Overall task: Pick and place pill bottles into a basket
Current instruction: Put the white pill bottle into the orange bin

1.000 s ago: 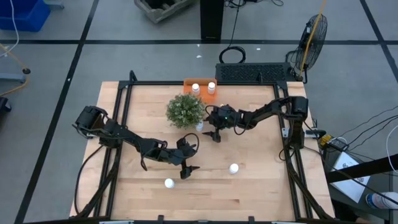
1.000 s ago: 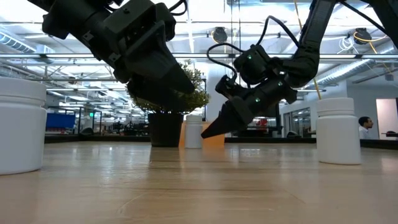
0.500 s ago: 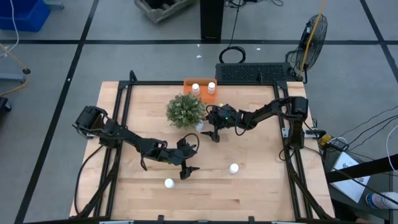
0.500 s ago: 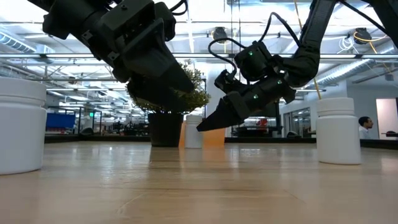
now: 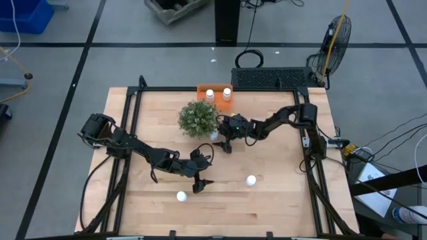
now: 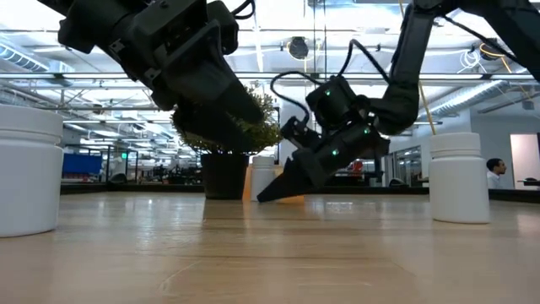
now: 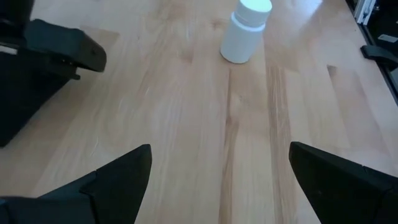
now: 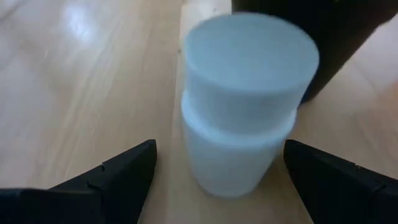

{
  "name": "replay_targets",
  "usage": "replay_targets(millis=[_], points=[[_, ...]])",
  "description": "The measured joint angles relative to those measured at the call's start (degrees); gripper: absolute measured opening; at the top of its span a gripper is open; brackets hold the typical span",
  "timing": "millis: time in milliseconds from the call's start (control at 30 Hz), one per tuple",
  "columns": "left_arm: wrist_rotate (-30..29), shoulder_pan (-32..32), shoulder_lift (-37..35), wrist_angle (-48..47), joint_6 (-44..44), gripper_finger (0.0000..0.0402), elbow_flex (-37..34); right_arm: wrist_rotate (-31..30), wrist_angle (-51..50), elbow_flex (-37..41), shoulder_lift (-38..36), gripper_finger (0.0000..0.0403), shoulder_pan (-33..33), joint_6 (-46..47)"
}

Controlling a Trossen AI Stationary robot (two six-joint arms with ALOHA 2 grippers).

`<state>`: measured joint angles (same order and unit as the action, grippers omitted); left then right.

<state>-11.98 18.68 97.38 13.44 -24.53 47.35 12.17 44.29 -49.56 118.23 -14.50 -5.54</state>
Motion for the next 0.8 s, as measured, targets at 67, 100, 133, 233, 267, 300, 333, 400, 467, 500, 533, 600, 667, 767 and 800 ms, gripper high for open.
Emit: replay_targets(millis=[67,100,133,233,267,300,333,400,467,500,533,600,667,767,800], points=[[0.0,0.2,0.0,0.0,0.0,0.0386,0.0,0.3,0.0,-0.5,0.1,0.0343,-0.1,0.5],[0.0,0.2,0.0,0.0,0.0,0.0386,0.0,1.2,0.0,-0.6,0.0,0.0343,-0.1,0.5],[0.0,0.2,0.0,0.1,0.0,0.0386,0.0,1.4,-0.2,-0.6,0.0,0.0343,-0.1,0.6],[0.0,0.2,0.0,0.1,0.0,0.0386,0.0,1.4,-0.6,-0.6,0.1,0.0338,-0.1,1.7],[0.0,0.2,0.0,0.1,0.0,0.0386,0.0,1.4,-0.8,-0.6,0.0,0.0332,-0.1,1.8],[0.0,0.2,0.0,0.2,0.0,0.0386,0.0,1.4,-1.1,-0.6,0.0,0.0324,-0.1,1.8],[0.0,0.2,0.0,0.2,0.0,0.0386,0.0,1.4,-1.2,-0.7,0.0,0.0314,-0.1,1.8],[0.0,0.2,0.0,0.2,0.0,0.0386,0.0,1.3,-1.5,-0.7,0.0,0.0284,-0.1,1.8],[0.0,0.2,0.0,0.2,0.0,0.0386,0.0,1.1,-1.8,-0.7,0.0,0.0246,-0.1,1.8],[0.1,0.2,0.0,0.2,0.0,0.0386,0.0,1.1,-2.0,-0.7,0.0,0.0223,-0.1,2.0],[0.1,0.2,0.0,0.2,0.1,0.0386,0.0,1.1,-2.3,-0.7,-0.3,0.0199,-0.1,2.4],[0.1,0.2,0.0,0.1,0.3,0.0386,0.0,1.4,-3.5,-0.7,-0.9,0.0159,0.0,3.4],[0.2,0.2,0.0,0.2,0.4,0.0386,0.0,1.6,-6.2,-0.7,-2.4,0.0155,0.3,3.8],[0.2,0.2,0.0,0.1,0.4,0.0386,0.0,1.5,-11.4,-0.6,-5.4,0.0155,1.5,3.3],[0.2,0.2,0.0,0.1,0.4,0.0386,0.0,1.5,-13.1,-0.5,-6.6,0.0155,2.0,3.3]])
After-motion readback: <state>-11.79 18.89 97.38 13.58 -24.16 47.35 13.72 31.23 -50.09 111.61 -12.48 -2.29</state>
